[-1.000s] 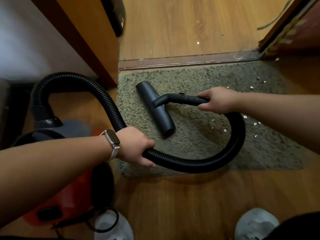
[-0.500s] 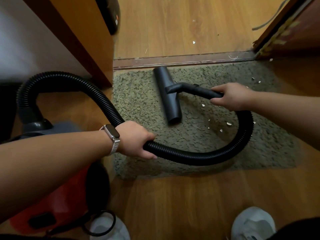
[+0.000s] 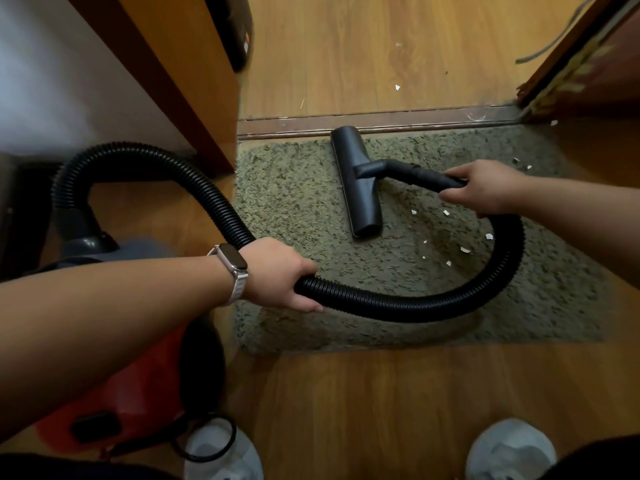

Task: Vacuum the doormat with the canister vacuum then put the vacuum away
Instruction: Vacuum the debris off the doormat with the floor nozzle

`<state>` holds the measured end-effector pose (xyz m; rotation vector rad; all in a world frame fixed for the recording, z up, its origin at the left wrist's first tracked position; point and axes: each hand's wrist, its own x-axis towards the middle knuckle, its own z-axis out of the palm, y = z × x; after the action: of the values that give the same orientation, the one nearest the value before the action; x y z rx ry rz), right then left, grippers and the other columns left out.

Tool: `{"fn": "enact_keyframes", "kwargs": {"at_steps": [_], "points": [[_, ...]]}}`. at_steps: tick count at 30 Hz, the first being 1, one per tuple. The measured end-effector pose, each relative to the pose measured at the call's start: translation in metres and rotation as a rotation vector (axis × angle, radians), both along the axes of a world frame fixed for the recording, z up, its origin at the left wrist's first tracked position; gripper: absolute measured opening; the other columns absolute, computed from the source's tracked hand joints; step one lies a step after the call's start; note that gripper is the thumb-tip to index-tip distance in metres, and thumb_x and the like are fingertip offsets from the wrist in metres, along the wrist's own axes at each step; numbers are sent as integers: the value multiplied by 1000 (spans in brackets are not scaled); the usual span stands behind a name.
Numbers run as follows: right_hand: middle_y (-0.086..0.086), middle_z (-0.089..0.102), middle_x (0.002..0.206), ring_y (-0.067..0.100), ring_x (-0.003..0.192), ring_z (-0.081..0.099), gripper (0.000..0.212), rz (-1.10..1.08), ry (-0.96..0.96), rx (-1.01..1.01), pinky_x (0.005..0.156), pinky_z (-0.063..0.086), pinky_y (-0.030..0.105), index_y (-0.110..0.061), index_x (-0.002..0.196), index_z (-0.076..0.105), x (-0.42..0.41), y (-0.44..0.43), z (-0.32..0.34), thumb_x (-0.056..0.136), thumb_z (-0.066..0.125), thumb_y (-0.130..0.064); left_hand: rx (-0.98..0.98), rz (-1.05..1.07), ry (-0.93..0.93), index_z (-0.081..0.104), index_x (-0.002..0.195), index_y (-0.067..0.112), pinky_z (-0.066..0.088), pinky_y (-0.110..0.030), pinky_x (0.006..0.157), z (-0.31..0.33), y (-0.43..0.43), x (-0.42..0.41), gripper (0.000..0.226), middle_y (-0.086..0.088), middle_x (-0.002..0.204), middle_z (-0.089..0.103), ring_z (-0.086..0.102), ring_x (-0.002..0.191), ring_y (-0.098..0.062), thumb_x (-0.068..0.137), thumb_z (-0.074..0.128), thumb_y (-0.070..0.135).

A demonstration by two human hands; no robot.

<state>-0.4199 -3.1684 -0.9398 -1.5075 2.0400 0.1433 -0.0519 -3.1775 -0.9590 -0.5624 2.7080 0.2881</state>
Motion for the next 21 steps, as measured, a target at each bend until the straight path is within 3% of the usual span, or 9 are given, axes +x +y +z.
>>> {"fn": "enact_keyframes", "kwargs": {"at_steps": [3, 10, 16, 21], "points": [[2, 68, 79, 19, 63, 64, 27, 30, 39, -24, 65, 54, 33, -32, 115, 66, 2, 0, -1, 90, 64, -41, 12, -10, -8, 43, 80, 28, 53, -34, 63, 0, -2, -2, 56, 6, 74, 62, 62, 67, -19, 80, 39, 85], [-5, 62, 76, 18, 70, 58, 13, 179, 63, -41, 55, 37, 28, -34, 100, 61, 31, -3, -6, 90, 60, -41, 4, -60, -22, 44, 83, 29, 55, -36, 69, -3, 0, 4, 57, 5, 79, 65, 64, 73, -21, 78, 37, 85], [-3, 63, 78, 19, 72, 60, 16, 224, 35, -29, 64, 49, 31, -32, 102, 62, 53, -13, -9, 91, 58, -42, 1, -80, -46, 46, 85, 28, 54, -34, 68, -4, 3, 13, 58, 4, 81, 66, 65, 75, -23, 78, 38, 85], [-1, 65, 79, 15, 69, 59, 20, 196, 27, -4, 62, 45, 30, -30, 108, 65, 35, -14, -5, 92, 60, -42, 17, -45, -16, 49, 85, 26, 53, -33, 66, -4, 4, 11, 62, 4, 78, 65, 65, 73, -22, 77, 35, 86]]}}
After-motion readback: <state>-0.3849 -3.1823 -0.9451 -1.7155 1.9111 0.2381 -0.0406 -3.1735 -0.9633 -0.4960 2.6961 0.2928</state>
